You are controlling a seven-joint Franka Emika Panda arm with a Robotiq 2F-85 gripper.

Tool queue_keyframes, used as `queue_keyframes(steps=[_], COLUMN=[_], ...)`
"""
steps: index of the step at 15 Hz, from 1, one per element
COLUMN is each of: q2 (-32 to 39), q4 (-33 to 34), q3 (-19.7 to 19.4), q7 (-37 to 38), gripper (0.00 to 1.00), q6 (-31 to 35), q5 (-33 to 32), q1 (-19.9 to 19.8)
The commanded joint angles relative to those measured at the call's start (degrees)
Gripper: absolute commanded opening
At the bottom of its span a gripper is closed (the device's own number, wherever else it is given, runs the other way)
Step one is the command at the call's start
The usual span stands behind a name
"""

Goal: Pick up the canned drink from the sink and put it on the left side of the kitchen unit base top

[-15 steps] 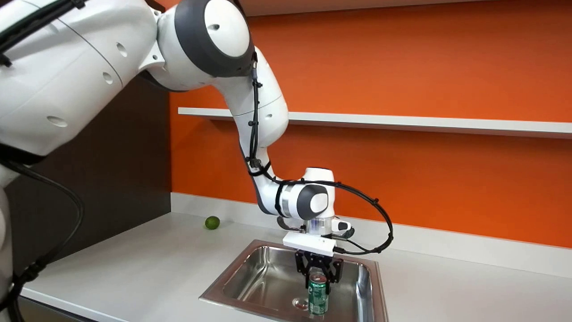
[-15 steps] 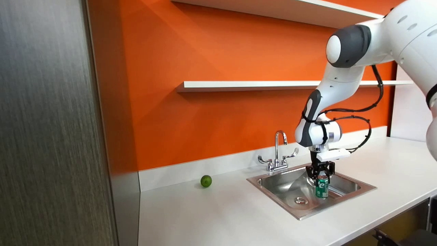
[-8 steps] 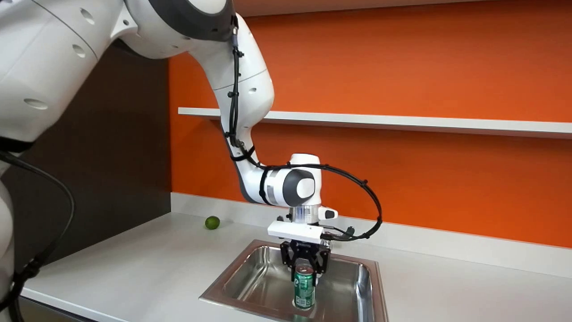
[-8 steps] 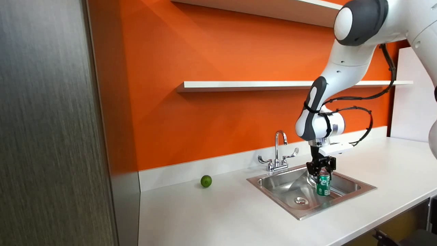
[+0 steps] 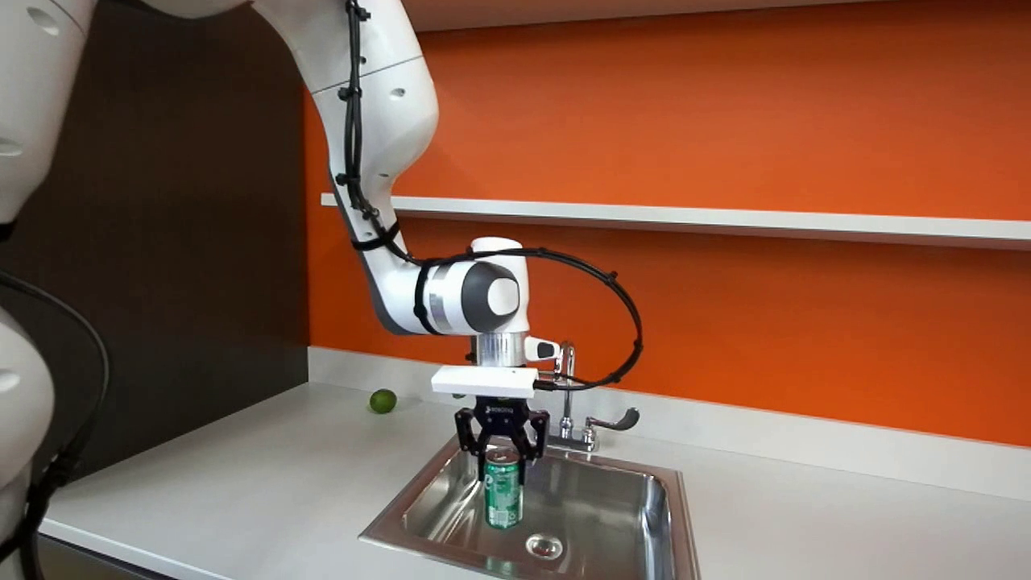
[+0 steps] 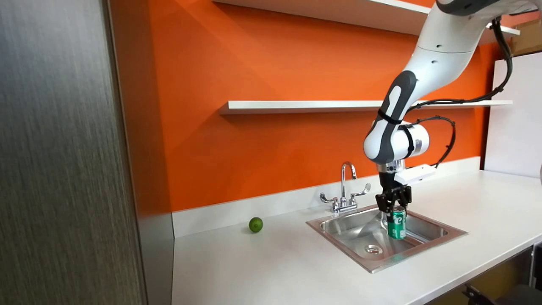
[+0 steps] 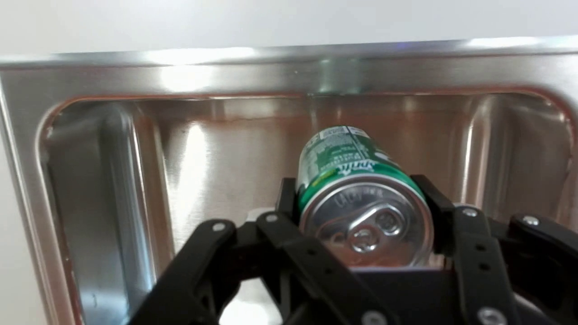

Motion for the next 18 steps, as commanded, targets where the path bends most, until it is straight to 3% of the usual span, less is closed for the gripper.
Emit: queue_keyframes(steps=[1,7,18], q2=[-7.5,-11.9,-11.0], q4=[-5.1,-8.7,-11.5], q3=[1.0,4.5,10.4], q7=[3.1,5.4,5.6], gripper=[0.39,0.39,0.39], q6=[-3.0,-5.1,-2.9], q5=[-3.6,-5.2,-4.5], q1=[3.0,7.2,12.0])
